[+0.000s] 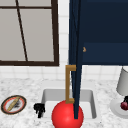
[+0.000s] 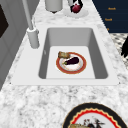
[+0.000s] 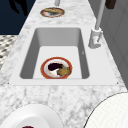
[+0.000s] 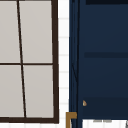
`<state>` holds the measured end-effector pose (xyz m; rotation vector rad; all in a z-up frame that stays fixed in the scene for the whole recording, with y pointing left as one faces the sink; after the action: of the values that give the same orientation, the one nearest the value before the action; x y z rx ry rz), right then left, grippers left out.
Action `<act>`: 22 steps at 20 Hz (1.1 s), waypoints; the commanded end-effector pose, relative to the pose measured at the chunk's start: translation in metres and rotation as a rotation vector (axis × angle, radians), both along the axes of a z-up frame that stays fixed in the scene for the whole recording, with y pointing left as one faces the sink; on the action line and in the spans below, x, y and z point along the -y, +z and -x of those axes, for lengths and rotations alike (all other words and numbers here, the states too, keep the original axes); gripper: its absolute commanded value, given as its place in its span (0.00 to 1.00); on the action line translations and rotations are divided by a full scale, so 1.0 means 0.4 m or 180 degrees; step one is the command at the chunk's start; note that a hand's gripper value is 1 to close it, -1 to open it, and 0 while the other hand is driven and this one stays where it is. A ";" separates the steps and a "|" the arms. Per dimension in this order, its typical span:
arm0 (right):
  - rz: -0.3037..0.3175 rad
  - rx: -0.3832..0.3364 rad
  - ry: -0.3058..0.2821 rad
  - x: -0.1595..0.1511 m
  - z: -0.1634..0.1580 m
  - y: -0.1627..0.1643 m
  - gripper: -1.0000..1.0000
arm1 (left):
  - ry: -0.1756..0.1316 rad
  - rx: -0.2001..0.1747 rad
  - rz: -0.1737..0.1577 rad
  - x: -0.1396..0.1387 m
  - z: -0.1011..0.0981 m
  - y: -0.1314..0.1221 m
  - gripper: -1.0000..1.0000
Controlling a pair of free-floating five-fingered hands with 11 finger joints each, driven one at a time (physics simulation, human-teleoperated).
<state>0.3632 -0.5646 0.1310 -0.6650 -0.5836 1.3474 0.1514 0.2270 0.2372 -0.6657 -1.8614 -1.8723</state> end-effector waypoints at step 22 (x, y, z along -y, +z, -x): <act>0.0085 0.0074 -0.0008 -0.072 -0.007 0.297 1.00 | 0.0000 0.0000 0.0000 0.000 0.000 0.000 0.50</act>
<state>0.3661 -0.5361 0.2320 -0.7093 -0.5794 1.3415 0.1514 0.2270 0.2372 -0.6657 -1.8614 -1.8723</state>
